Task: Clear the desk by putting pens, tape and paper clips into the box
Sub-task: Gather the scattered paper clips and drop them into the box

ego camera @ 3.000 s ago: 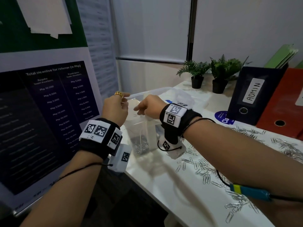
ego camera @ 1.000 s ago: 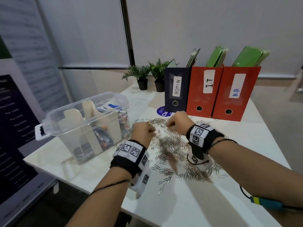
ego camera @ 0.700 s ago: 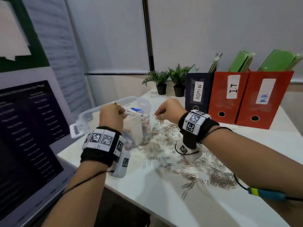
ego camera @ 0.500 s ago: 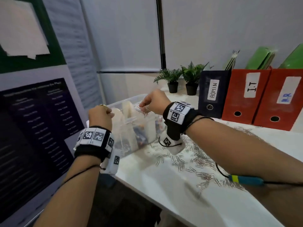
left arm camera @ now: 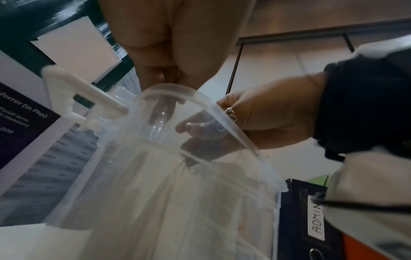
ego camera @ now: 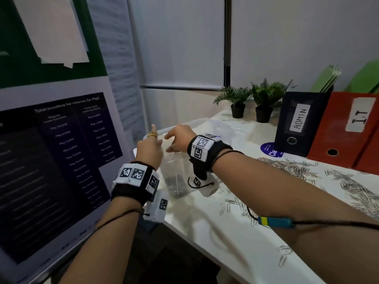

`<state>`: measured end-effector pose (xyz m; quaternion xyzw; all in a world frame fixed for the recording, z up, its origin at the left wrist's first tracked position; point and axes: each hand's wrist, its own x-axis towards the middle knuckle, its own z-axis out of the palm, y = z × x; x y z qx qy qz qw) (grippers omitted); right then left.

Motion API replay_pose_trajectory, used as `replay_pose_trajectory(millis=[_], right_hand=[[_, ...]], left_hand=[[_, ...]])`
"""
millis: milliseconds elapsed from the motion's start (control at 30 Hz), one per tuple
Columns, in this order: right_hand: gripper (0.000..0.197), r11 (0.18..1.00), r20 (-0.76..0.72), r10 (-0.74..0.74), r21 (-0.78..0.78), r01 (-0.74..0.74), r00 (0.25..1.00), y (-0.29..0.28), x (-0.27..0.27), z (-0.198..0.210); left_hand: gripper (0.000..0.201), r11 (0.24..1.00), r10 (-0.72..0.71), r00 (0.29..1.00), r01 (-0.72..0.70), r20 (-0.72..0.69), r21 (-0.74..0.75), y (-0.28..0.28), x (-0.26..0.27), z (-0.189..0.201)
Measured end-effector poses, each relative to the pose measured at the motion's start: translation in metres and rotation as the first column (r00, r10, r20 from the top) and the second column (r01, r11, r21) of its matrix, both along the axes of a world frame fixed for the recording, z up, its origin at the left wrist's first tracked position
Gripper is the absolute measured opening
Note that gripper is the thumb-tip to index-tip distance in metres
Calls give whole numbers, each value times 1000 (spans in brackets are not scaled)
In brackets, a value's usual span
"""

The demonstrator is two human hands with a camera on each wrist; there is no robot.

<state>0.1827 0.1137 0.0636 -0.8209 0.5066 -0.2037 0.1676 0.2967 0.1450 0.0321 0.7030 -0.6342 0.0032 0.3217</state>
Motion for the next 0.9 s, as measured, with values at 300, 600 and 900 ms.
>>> replay_pose_trajectory(millis=[300,600,900], right_hand=[[37,998,-48,58,-37,-60,997,-1,-12,-1],[32,989,165,44,-143,-20,985,4,-57,-7],[17,952,15,-227,-205,225,974,-2,-191,-28]], left_hand=[[41,991,-20,987,-1,-161,-131,1,-4,-1],[35,965,-114,993,110,-6,-238,18,-36,1],[25,896,-444,884,438,148,76,28,-126,-24]])
